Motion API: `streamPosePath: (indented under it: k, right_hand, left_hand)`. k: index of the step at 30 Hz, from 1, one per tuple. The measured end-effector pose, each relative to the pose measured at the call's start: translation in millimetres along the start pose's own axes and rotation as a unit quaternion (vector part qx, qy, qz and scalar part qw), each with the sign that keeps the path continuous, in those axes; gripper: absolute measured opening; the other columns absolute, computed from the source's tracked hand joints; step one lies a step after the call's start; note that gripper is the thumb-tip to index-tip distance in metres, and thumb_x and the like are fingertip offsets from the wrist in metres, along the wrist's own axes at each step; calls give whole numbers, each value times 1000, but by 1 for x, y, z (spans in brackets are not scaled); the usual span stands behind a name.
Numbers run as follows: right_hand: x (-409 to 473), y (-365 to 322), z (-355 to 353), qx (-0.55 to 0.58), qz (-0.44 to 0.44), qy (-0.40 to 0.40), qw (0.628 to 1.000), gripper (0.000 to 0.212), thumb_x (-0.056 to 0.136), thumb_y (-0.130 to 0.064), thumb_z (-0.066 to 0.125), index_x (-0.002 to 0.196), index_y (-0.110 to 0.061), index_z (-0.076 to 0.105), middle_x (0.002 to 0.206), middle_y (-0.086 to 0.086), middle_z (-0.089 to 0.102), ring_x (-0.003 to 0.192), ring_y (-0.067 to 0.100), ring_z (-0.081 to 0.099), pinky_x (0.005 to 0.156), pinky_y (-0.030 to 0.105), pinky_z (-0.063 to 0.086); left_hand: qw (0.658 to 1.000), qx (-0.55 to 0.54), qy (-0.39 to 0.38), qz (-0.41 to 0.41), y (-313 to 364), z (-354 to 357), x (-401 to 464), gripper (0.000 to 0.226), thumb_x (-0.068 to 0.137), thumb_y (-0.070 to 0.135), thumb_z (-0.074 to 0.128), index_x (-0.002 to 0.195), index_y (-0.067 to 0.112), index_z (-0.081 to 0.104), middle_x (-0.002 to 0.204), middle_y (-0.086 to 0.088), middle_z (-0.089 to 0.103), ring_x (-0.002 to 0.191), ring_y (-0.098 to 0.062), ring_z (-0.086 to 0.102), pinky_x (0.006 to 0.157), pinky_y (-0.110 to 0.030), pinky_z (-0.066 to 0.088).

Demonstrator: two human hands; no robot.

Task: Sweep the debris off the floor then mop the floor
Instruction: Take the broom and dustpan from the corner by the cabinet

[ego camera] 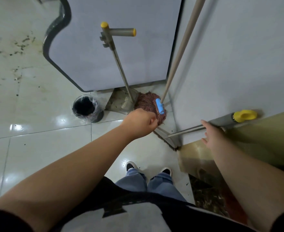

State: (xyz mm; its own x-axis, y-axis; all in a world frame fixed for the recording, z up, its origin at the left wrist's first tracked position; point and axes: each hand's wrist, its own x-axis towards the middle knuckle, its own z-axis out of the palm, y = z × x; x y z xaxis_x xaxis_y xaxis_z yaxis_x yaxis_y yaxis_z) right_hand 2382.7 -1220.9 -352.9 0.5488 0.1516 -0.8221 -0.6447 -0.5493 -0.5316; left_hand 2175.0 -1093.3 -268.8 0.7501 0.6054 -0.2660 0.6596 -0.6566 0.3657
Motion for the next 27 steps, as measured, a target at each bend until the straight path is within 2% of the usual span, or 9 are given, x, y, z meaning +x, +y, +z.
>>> streamPosePath:
  k: [2,5,8,11,14,18,21,24,27]
  right_hand:
    - [-1,6,5,-33,-64,25,997,58,82,-27,71,132,-9,48,119,0,51,119,19,49,100,32,43]
    - [-10,14,18,-59,-119,12,991,51,78,-24,75,122,-15,50,103,-5,55,93,12,54,89,26,47]
    - [-21,23,32,-117,-165,30,979,47,80,-27,72,121,-10,55,114,5,61,110,25,55,101,36,42]
    - [-34,21,42,-177,-198,39,963,27,83,-35,67,83,-10,56,81,1,58,102,31,57,89,37,45]
    - [-54,3,52,-202,-224,38,953,35,79,-43,68,61,-19,48,66,-3,54,91,31,62,77,35,46]
    - [-87,-34,63,-152,-269,16,951,38,69,-48,73,57,-17,55,57,-3,57,71,27,67,77,40,56]
    - [-119,-56,73,-84,-275,-22,958,35,67,-48,74,62,-16,61,60,-3,63,53,18,66,64,33,59]
    - [-153,-67,89,-45,-263,-67,961,40,68,-53,73,66,-15,64,67,6,69,56,21,70,57,29,58]
    - [-180,-75,107,-11,-244,-132,961,49,73,-61,65,72,-11,66,67,9,72,59,22,72,48,25,56]
  left_hand:
    - [1000,6,3,-6,-4,-1,-1,30,92,27,44,91,7,66,88,-10,68,83,-26,59,70,-35,48]
    - [1000,3,11,-7,-6,1,-3,29,92,27,45,93,7,66,89,-10,68,86,-27,59,69,-32,44]
    - [1000,-4,2,-2,-10,4,-7,29,92,28,45,93,8,66,89,-10,69,87,-28,59,72,-33,48]
    - [1000,-15,-18,-13,-17,5,-11,29,92,29,45,94,10,66,91,-9,69,87,-27,59,76,-35,48]
    - [999,-23,-26,-32,-27,4,-14,28,92,31,45,95,12,65,94,-8,68,89,-26,59,74,-31,46]
    - [998,-36,-20,-42,-39,4,-17,26,90,34,50,102,16,63,103,-4,66,96,-23,59,80,-30,46]
    - [996,-67,-20,-56,-47,5,-17,41,86,41,56,119,18,53,120,-5,57,110,-22,52,93,-33,42]
    - [994,-50,-3,-96,-58,4,-19,59,81,51,59,131,26,42,133,1,48,123,-19,42,104,-35,27]
    - [985,-50,40,-161,-75,-4,-27,58,81,51,59,131,30,39,129,5,50,124,-17,42,111,-42,15]
